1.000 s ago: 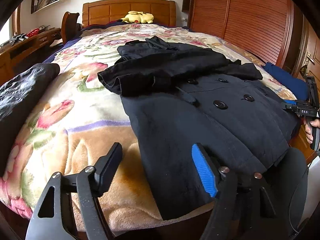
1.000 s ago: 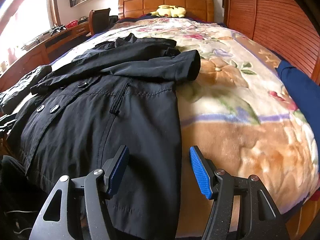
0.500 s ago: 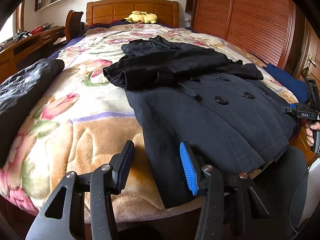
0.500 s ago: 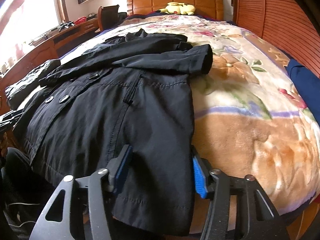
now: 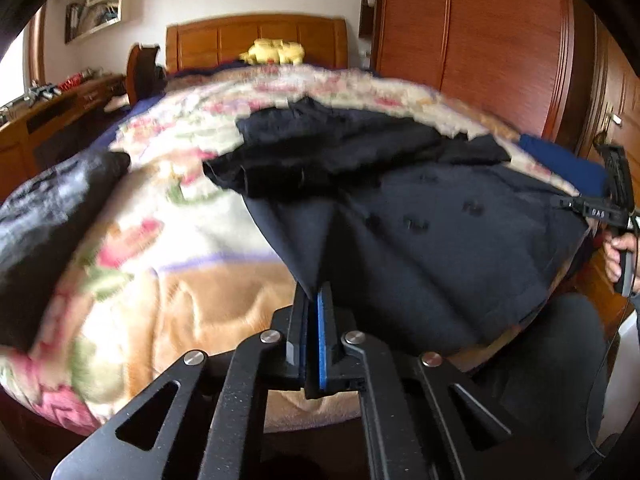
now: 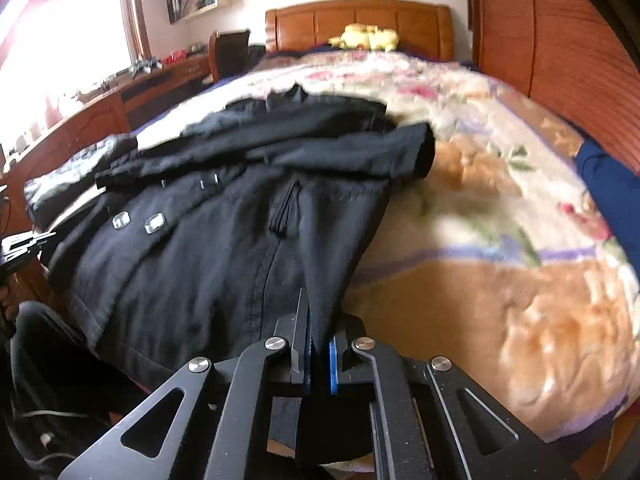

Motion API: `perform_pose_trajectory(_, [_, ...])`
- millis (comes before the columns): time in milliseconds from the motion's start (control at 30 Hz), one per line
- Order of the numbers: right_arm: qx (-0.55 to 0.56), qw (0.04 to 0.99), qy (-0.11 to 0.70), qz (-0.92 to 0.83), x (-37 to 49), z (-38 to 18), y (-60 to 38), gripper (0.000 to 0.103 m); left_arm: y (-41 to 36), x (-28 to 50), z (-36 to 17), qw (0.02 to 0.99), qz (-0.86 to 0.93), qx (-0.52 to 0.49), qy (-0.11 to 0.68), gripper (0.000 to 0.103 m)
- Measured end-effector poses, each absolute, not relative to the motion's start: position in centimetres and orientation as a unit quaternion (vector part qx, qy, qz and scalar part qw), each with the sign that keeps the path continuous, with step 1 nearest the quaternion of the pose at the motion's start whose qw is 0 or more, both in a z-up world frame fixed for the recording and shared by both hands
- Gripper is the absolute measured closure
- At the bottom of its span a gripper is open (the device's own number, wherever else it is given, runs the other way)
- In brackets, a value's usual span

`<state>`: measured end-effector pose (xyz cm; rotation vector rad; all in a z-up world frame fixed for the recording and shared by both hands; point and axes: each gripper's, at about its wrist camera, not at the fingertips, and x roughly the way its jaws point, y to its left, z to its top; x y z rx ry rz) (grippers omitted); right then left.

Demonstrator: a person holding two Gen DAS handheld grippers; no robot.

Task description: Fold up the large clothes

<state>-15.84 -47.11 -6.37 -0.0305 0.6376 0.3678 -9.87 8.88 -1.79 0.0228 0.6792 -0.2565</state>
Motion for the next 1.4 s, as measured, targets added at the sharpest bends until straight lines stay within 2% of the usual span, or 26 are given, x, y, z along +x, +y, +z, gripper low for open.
perform_pose_trajectory(533, [-0.004, 0.966, 0.169, 0.198, -23.4, 4.7, -48.7, 0.099, 11.0, -14.6, 11.1, 0.977, -0.124, 0.006, 0.175, 0.100])
perform_pose_trajectory(900, [-0.011, 0.975, 0.096, 0.201, -28.8, 9.8, -50.9, 0.099, 12.2, -14.5, 16.1, 0.985, -0.121, 0.015, 0.122, 0.100])
perform_pose_trajectory(1100, [-0.028, 0.975, 0.119, 0.187, -23.1, 8.3, -49.3, 0.099, 12.3, -9.2, 14.4, 0.983, -0.108, 0.021, 0.149, 0.100])
perform_pose_trajectory(1400, [-0.042, 0.964, 0.206, 0.164, -8.6, 3.9, -46.8, 0.099, 12.5, 2.0, 8.9, 0.972, -0.087, 0.007, 0.220, 0.100])
